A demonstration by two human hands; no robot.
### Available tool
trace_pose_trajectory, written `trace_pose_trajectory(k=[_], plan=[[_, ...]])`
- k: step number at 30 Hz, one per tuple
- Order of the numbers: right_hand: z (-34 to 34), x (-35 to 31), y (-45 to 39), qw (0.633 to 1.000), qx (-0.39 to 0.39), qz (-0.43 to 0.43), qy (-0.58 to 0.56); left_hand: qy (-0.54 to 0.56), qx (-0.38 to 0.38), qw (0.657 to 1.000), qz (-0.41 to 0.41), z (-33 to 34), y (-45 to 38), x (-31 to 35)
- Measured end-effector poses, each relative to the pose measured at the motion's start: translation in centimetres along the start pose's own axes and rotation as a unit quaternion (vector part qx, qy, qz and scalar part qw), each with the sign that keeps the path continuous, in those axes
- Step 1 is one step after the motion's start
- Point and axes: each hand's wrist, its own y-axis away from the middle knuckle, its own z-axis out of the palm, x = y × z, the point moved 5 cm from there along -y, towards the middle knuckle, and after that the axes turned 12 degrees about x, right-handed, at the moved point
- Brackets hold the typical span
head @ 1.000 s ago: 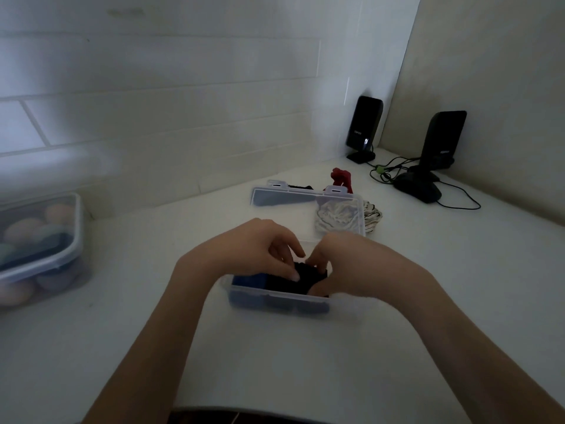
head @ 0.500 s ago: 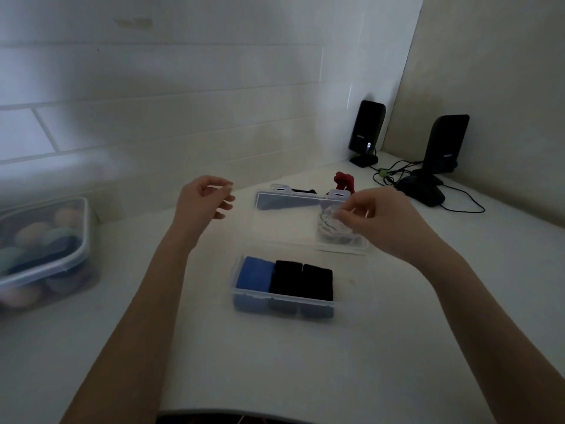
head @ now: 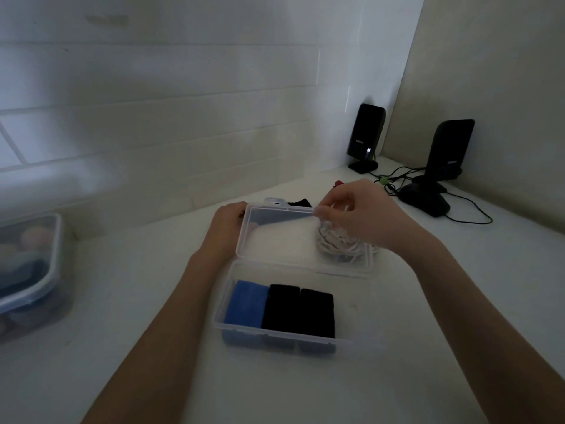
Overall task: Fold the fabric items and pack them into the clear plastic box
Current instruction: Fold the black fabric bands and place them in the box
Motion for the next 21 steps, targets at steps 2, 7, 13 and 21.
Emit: trace_pose_trajectory(k=[2,7,13,21], plan=[[0.5,0.0,-0.4,1.000,-0.001,-0.005,0.004,-0.004,0.015,1.000,0.022,0.4,-0.2,-0.7],[1.3,-0.4,-0.9,1.000,-0.007,-0.009,-0.018,0.019,0.041,0.999,-0.025,-0.1,0.0,-0.7],[1.8,-0.8,-1.5,0.998,0.001,0.001,-0.058,0.266,0.168,0.928,-0.198,-3.8,-0.7,-1.2],[1.8,-1.7,-1.0,0.991,0.024,0.022,-0.128,0.452,0.264,0.824,-0.219,-7.0,-1.3,0.9]])
